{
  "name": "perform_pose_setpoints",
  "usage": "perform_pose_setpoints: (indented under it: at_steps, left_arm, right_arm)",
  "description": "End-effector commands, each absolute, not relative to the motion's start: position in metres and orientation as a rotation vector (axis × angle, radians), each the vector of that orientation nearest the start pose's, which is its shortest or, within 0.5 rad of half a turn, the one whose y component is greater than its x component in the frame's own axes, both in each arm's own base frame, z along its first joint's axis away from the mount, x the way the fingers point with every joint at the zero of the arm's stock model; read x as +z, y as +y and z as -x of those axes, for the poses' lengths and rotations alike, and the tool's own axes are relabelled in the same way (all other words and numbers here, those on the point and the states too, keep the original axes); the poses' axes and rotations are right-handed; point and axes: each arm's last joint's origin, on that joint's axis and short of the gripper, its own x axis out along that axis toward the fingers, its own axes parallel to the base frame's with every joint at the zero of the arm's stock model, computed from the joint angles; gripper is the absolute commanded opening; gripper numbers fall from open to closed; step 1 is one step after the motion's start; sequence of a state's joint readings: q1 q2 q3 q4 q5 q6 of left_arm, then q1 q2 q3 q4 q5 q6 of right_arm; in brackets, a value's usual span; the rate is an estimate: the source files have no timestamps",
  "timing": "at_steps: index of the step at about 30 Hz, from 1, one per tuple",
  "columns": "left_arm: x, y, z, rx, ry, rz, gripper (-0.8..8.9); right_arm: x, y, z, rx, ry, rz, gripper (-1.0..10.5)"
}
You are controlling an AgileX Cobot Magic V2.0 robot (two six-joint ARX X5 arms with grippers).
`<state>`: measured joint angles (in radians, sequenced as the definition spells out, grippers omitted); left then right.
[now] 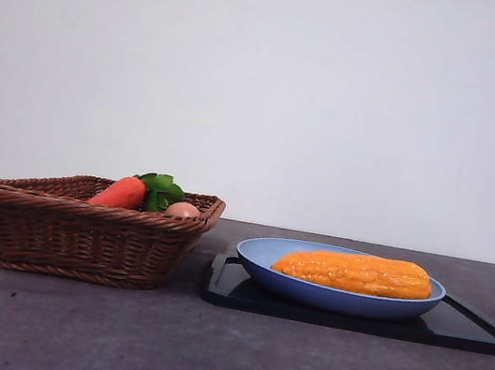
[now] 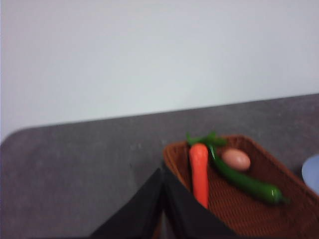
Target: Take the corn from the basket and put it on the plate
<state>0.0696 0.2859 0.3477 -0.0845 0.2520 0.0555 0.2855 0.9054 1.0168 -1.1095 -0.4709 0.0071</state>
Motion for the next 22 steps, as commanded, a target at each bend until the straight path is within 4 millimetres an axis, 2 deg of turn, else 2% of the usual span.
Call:
perform_pose_setpoints:
  at_steps: [1,5,9,22]
  left_arm:
    - [0.230,0.001,-0.102,-0.171,0.034,-0.016,0.04]
    - [0.205,0.001,-0.099,-0.167,0.061,0.013,0.04]
    - [0.188,0.001,-0.098,-0.166,0.081,0.031,0.04]
    - [0.157,0.001,-0.096,-0.164,0.122,0.053,0.04]
  right_arm:
    - [0.324,0.054,-0.137,0.698,0.995,-0.090,0.0]
    - [0.324,0.054,-0.137,0.698,0.995,-0.090,0.0]
    - [0.324,0.054,-0.137,0.698,0.995,-0.090,0.0]
    - [0.324,0.054,-0.137,0.698,0.996,-0.090,0.0]
